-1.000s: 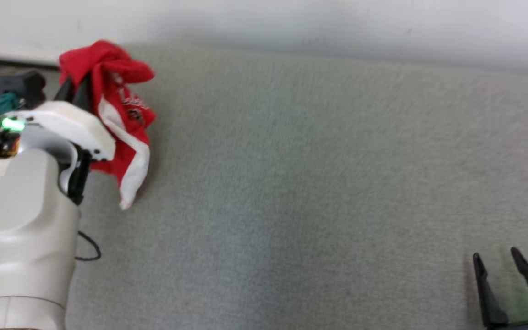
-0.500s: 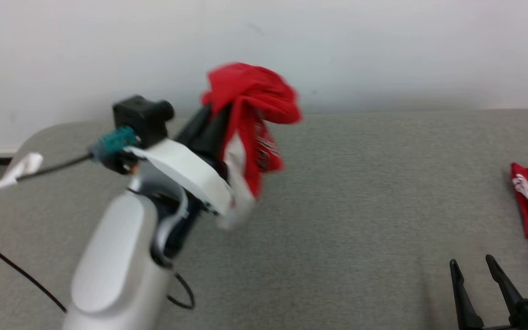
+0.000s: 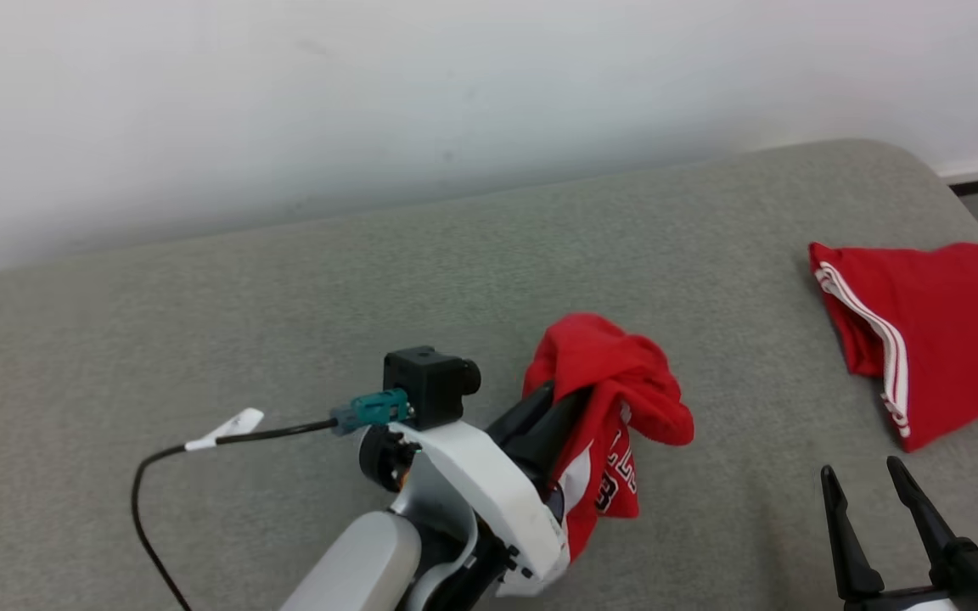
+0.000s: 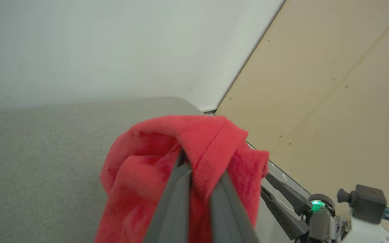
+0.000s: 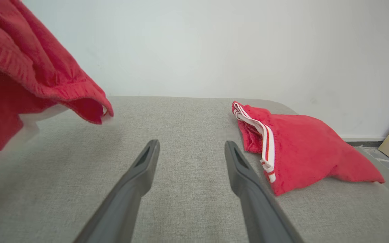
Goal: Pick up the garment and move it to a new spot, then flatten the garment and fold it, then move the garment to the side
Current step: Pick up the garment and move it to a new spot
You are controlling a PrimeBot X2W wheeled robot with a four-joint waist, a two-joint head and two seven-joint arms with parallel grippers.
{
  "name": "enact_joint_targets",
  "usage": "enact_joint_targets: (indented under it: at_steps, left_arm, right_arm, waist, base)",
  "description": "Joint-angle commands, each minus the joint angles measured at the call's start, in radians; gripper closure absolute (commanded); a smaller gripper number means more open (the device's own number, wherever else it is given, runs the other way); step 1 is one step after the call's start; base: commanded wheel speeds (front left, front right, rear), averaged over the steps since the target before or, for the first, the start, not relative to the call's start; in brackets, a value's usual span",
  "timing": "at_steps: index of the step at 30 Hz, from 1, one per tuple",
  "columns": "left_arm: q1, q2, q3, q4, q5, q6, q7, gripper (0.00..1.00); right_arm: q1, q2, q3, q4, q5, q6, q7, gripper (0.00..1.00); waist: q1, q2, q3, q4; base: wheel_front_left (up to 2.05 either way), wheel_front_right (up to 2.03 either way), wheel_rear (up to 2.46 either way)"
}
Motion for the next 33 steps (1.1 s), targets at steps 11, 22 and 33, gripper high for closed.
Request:
enact_joint_targets:
  at_steps: [11,22,33]
  left_arm:
    - [-0.076,0.051,0.031,0.384,-0.012,0.047,-0.095,1.00]
    - [-0.153,0.062,0.030,0.670,0.045,0.014,-0.301,0.00]
    - [0.013,0.085,0.102,0.507,0.159,0.094,-0.422,0.00]
  right_arm:
    - [-0.032,0.010,0.003,0.008,0.012,-0.003,-0.002,0.00]
    - [-0.035,0.009,0.000,0.034,0.007,-0.003,-0.003,0.00]
    - [0.012,-0.003,-0.035,0.009,-0.010,-0.003,-0.003,0.00]
  waist:
    - [0.0001,-0.0001,0.067,-0.072]
    - [0.0001,-0.0001,0.062,-0.056]
    - [0.0001,-0.0001,-0.029,0.000]
  base:
    - [0.00,0.00,0.00]
    - [0.00,0.00,0.00]
    - [0.00,0.00,0.00]
